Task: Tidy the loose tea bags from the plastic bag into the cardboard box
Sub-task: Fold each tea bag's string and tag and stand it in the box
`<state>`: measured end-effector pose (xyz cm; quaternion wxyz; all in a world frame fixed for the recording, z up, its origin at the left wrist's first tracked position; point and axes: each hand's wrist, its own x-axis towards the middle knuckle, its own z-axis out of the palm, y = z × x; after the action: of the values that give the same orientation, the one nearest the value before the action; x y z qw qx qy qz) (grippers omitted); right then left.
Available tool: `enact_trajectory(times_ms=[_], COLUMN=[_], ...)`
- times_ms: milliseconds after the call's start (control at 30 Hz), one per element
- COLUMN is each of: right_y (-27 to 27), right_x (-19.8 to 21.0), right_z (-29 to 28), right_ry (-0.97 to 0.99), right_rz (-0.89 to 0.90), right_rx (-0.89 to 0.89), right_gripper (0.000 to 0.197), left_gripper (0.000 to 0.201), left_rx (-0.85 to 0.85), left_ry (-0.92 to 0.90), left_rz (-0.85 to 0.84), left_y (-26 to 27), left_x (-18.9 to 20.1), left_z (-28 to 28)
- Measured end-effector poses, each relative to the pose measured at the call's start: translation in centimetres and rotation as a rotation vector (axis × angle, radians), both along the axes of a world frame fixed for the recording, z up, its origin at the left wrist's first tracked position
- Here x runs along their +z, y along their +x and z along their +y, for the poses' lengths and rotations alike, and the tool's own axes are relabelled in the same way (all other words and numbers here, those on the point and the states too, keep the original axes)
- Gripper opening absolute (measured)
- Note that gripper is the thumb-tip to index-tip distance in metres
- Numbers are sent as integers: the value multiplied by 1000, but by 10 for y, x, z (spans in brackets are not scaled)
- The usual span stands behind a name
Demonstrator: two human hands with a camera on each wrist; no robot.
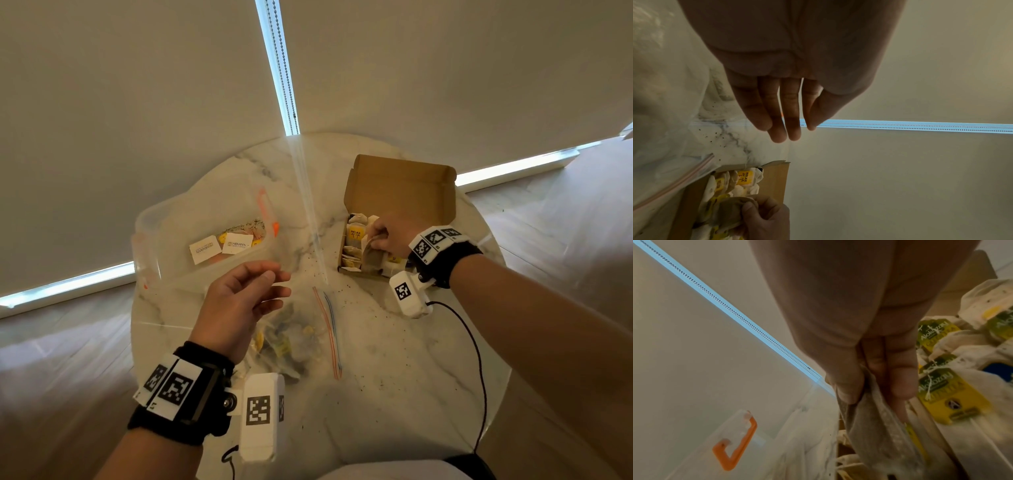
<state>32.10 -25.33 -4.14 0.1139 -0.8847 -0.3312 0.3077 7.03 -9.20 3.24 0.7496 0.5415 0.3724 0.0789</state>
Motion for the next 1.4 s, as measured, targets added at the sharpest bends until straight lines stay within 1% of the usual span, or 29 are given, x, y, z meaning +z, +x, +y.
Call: enact_trajectory(times_ms=[100,167,233,300,333,400,467,500,533,633,833,900,1000,1033,1167,1200,1300,1400], right_y=[-2,-3,-4,-7,-10,-21,-31,-34,-34,-29,-21,-19,-19,-20,-21,-21,-22,-21], right_x=[-5,-12,-16,-18,-19,-21,-24,-26,-28,-34,-40,-43,-45,-45,-44,-44,-42,-39], right_z=[3,5,5,4,4,6,10,14,17,26,35,36,38,38,40,39,39,39], right_ry=[-95,-129,-111,-35,0,20,-45,-92,-133,-219,-292,-272,-202,-194,-201,-216,-282,-289], right_rz=[6,-20,-69,-141,-184,-270,-304,-307,-316,-344,-355,-359,-371,-377,-420,-417,-413,-385], right_rx=[77,87,41,-10,-3,88,205,234,244,247,250,201,110,106,175,189,239,236], right_gripper=[20,17,18,24,26,30,43,47,47,38,21,25,44,43,15,13,20,20], left_gripper=[16,16,16,16,16,16,16,16,16,16,15,16,16,16,16,16,16,16], left_rx=[1,-5,-6,-1,2,6,11,11,9,10,35,38,35,35,40,41,41,39], left_ry=[-8,-10,-7,-5,-5,-8,-15,-18,-19,-17,-20,-19,-15,-15,-22,-23,-26,-24], left_rz=[5,8,10,8,6,6,3,2,1,-1,2,6,13,15,19,20,26,24], left_y=[1,2,2,2,2,1,2,2,2,1,-3,-4,-3,-3,-3,-3,-2,-2], left_x=[-1,-1,-1,-1,-1,-2,-2,-2,-2,-2,-4,-5,-6,-6,-7,-7,-8,-7], left_z=[0,0,0,2,2,3,3,3,2,2,5,6,7,7,7,7,7,6])
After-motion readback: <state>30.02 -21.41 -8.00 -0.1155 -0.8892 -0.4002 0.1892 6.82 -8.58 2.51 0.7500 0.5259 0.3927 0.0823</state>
